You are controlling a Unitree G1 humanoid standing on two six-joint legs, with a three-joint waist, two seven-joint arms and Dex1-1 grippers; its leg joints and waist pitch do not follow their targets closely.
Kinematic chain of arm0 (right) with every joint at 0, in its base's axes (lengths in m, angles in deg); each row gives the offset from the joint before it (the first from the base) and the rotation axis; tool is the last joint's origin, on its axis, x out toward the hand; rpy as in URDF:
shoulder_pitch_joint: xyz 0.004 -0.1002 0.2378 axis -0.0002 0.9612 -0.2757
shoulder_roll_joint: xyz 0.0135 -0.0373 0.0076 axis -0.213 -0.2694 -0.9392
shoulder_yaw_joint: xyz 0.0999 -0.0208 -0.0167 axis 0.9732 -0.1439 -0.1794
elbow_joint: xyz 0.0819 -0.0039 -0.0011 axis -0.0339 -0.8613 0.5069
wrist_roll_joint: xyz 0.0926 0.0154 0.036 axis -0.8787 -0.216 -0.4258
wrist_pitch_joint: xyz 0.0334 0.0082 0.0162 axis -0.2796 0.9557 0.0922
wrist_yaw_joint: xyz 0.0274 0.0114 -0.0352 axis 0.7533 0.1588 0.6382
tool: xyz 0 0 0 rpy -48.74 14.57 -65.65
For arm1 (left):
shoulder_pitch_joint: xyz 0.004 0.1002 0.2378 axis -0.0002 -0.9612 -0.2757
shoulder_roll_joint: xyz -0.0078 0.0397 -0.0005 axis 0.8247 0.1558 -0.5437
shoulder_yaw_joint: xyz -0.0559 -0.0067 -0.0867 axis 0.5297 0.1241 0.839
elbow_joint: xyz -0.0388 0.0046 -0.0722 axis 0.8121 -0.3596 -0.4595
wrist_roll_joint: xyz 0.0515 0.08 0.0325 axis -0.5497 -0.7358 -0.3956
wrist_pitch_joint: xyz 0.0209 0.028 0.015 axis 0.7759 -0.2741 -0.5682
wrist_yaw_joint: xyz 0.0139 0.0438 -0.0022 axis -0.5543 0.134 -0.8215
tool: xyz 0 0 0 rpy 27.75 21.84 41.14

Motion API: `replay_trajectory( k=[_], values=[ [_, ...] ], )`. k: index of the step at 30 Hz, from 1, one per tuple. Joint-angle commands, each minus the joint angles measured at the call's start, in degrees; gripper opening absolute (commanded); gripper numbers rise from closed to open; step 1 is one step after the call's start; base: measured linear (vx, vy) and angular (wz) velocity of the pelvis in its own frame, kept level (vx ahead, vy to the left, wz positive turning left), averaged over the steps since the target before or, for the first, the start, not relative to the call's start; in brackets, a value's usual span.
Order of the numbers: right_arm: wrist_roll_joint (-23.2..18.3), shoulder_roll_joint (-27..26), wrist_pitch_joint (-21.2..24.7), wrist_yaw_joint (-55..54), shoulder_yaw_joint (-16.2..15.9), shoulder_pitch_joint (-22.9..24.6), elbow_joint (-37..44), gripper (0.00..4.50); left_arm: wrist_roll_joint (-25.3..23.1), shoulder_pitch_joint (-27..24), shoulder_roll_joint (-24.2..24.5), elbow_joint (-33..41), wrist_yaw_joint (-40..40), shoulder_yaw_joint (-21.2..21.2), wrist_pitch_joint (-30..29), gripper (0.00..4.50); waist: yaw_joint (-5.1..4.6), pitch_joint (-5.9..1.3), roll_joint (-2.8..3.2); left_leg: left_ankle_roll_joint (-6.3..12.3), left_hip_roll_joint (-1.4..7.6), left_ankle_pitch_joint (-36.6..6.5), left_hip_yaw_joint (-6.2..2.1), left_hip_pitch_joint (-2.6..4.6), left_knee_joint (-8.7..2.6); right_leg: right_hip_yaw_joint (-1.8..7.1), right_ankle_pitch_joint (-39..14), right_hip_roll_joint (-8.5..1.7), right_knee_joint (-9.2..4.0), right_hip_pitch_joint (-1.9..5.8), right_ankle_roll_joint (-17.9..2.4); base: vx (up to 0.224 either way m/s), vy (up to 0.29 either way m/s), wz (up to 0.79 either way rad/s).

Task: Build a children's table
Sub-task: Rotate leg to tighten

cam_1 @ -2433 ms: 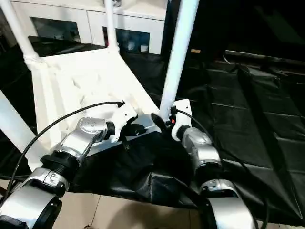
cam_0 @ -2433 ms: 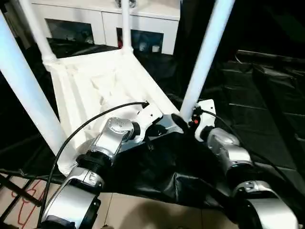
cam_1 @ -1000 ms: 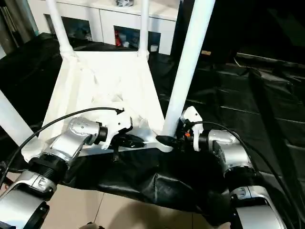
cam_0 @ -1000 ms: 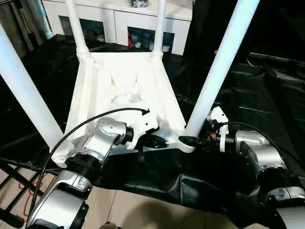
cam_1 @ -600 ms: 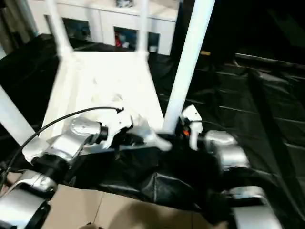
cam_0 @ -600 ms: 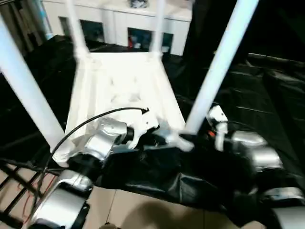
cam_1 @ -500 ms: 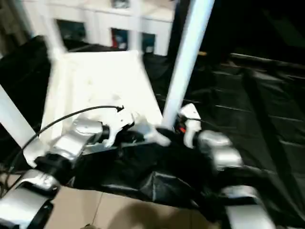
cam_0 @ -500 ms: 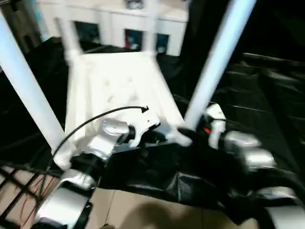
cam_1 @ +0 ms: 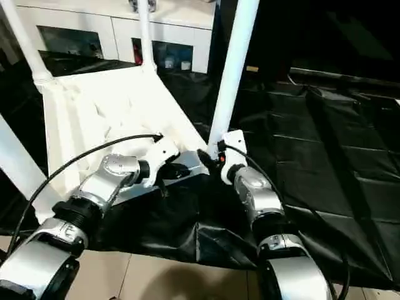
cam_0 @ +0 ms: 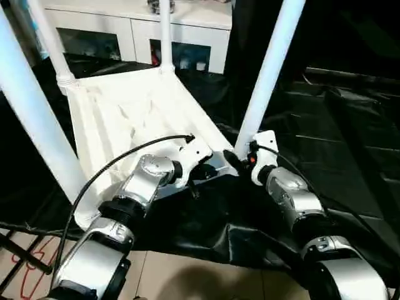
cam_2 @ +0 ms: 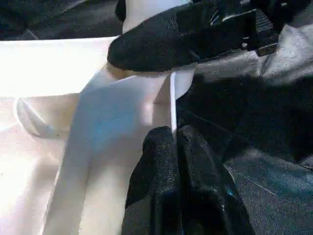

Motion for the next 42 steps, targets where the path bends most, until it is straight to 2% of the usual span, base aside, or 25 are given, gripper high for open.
replay_trajectory(
  k=[1, 5, 7, 10, 11, 15, 16, 19, 21, 22, 29, 34, 36, 37, 38, 39, 40, 41, 42],
  values=[
    [1.04, -0.68, 0.62, 8.66, -5.08, 1.41, 0.63, 3.64, 1.22, -0.21, -1.01, 1.93, 5.01, -3.13, 1.82, 0.0, 0.38, -3.53, 0.35, 2.31, 1.43, -15.07, -0.75, 0.16, -3.57, 2.67, -12.61, -3.57, -4.74, 2.62, -11.96, 0.0, 0.0, 0.0],
    [1.48, 2.27, -0.3, 16.1, -7.27, 2.67, 2.2, 3.64, 1.83, -0.86, 0.53, 2.55, 9.04, -3.34, 3.28, 0.0, 0.63, -3.61, 0.35, 3.78, 1.48, -11.83, -0.63, -0.02, -3.41, 2.62, -7.32, -3.53, -4.14, 2.98, -14.0, 0.0, 0.0, 0.0],
    [1.39, 4.13, -0.42, 20.29, -8.05, 3.44, 3.42, 3.64, 2.45, -1.34, 1.67, 3.06, 12.28, -3.56, 4.45, 0.0, 0.73, -3.48, 0.16, 3.91, 1.53, -12.36, -0.6, 0.08, -3.44, 2.6, -8.36, -3.57, -4.31, 2.94, -13.94, 0.0, 0.0, 0.0],
    [0.65, 5.5, 0.23, 23.7, -8.31, 4.01, 4.7, 3.64, 2.76, -1.67, 2.63, 3.64, 14.33, -3.71, 4.4, 0.0, 1.09, -3.29, 0.37, 3.24, 1.84, -14.24, -0.63, 0.39, -3.67, 2.63, -11.72, -3.58, -4.53, 2.7, -13.47, 0.0, 0.0, 0.0],
    [-0.82, 7.3, 1.74, 28.73, -8.84, 5.13, 7.24, 3.64, 3.48, -2.19, 3.77, 4.53, 16.78, -3.75, 4.45, 0.0, 1.37, -3.21, 0.42, 2.97, 1.9, -15.0, -0.61, 0.52, -3.71, 2.61, -12.98, -3.58, -4.67, 2.67, -13.26, 0.0, 0.0, 0.0],
    [-2.41, 9.34, 3.63, 34.22, -9.69, 6.53, 10.22, 3.64, 4.32, -2.82, 4.97, 5.56, 19.51, -3.84, 4.62, 0.0, 2.03, -3.23, 0.43, 2.59, 2.07, -14.88, -0.5, 0.43, -3.79, 2.62, -13.04, -3.57, -4.54, 2.64, -12.92, 0.0, 0.0, 0.0],
    [-2.92, 10.1, 4.57, 36.32, -9.61, 7.08, 11.14, 3.39, 4.4, -3.17, 5.75, 5.79, 20.89, -3.93, 4.78, 0.0, 2.33, -3.28, 0.07, 2.73, 2.0, -14.47, -0.47, 0.52, -3.66, 2.62, -13.13, -3.53, -4.48, 2.73, -12.67, 0.0, 0.0, 0.0],
    [-3.6, 10.69, 5.91, 38.19, -9.54, 7.49, 11.89, 3.31, 4.38, -3.38, 6.45, 5.65, 22.37, -3.98, 4.87, 0.0, 2.74, -3.28, 0.17, 2.74, 2.03, -13.61, -0.41, 0.42, -3.67, 2.64, -13.03, -3.64, -4.44, 2.62, -12.48, 0.0, 0.0, 0.0],
    [-3.7, 10.78, 6.49, 38.87, -9.49, 7.65, 12.31, 3.14, 4.39, -3.47, 6.72, 5.6, 23.11, -3.96, 4.88, 0.0, 2.99, -3.23, 0.2, 2.39, 2.04, -13.77, -0.39, 0.49, -3.69, 2.66, -13.68, -3.68, -4.54, 2.5, -12.29, 0.0, 0.0, 0.0],
    [-3.65, 10.74, 6.61, 38.92, -9.41, 7.7, 12.41, 2.91, 4.47, -3.55, 6.8, 5.65, 23.39, -3.92, 4.8, 0.0, 3.14, -3.24, 0.23, 2.15, 2.06, -13.88, -0.43, 0.53, -3.73, 2.64, -14.15, -3.73, -4.55, 2.48, -12.16, 0.0, 0.0, 0.0],
    [-4.41, 10.61, 8.53, 39.05, -9.71, 8.43, 14.33, 2.62, 4.82, -3.91, 7.21, 5.99, 23.7, -3.77, 4.46, 0.0, 3.16, -3.34, 0.15, 1.77, 1.95, -13.17, -0.49, 0.43, -3.74, 2.65, -13.66, -3.71, -4.47, 2.58, -11.67, 0.0, 0.0, 0.0],
    [-3.51, 9.29, 8.0, 35.19, -9.01, 8.34, 13.57, 2.61, 4.72, -3.13, 6.21, 5.05, 21.05, -2.83, 3.47, 0.0, 3.0, -3.27, 0.32, 1.56, 1.93, -13.21, -0.51, 0.38, -3.81, 2.62, -12.99, -3.67, -4.42, 2.49, -12.0, 0.0, 0.0, 0.0],
    [-1.17, 6.84, 6.29, 25.2, -7.25, 6.76, 9.45, 2.6, 4.23, -1.76, 4.74, 3.21, 16.69, -1.63, 2.39, 0.0, 2.7, -3.04, 0.27, 0.74, 1.76, -15.52, -0.61, 0.52, -3.9, 2.66, -17.8, -3.88, -4.97, 2.24, -10.92, 0.0, 0.0, 0.0],
    [-0.4, 5.36, 5.7, 19.11, -5.96, 5.58, 6.82, 2.59, 3.91, -0.9, 3.7, 1.95, 13.74, -0.99, 2.22, 0.0, 2.4, -2.91, 0.47, -0.08, 1.62, -16.98, -0.69, 0.8, -3.95, 2.68, -21.38, -3.94, -5.41, 1.86, -10.08, 0.0, 0.0, 0.0],
    [-0.1, 3.59, 5.63, 12.61, -4.32, 4.24, 4.34, 2.59, 3.6, 0.01, 2.51, 0.65, 10.77, -0.43, 1.8, 0.0, 1.86, -2.8, 0.35, -1.28, 1.49, -18.29, -1.04, 0.77, -4.1, 2.51, -25.13, -3.96, -5.58, 1.9, -9.0, 0.0, 0.0, 0.0],
    [-0.07, 3.27, 5.64, 11.45, -4.01, 4.0, 3.92, 2.59, 3.54, 0.17, 2.29, 0.42, 10.24, -0.34, 1.71, 0.0, 1.63, -2.81, 0.42, -1.66, 1.39, -18.72, -1.2, 0.78, -4.16, 2.36, -26.86, -3.98, -5.77, 1.97, -8.37, 0.0, 0.0, 0.0],
    [-0.07, 3.27, 5.64, 11.45, -4.01, 4.0, 3.92, 2.58, 3.54, 0.17, 2.29, 0.42, 10.24, -0.34, 1.71, 0.0, 1.44, -2.9, 0.39, -1.8, 1.46, -19.06, -1.3, 0.89, -4.19, 2.34, -27.69, -4.02, -5.93, 1.99, -7.83, 0.0, 0.0, 0.0],
    [-0.31, 2.08, 6.07, 8.16, -3.07, 3.26, 2.94, 2.58, 3.2, 0.61, 1.52, -0.13, 8.57, -0.29, 1.49, 0.0, 1.08, -2.82, 0.21, -1.1, 1.38, -19.08, -1.29, 0.54, -4.16, 2.39, -27.94, -3.99, -6.14, 2.12, -7.31, 0.0, 0.0, 0.0],
    [-0.49, 1.27, 6.44, 6.45, -2.62, 2.88, 2.49, 2.58, 3.1, 0.86, 0.9, -0.4, 7.44, -0.17, 1.26, 0.0, 1.0, -2.96, 0.35, -0.59, 1.47, -18.83, -1.23, 0.68, -4.11, 2.52, -26.91, -3.98, -6.17, 1.94, -7.45, 0.0, 0.0, 0.0]
  ],
)
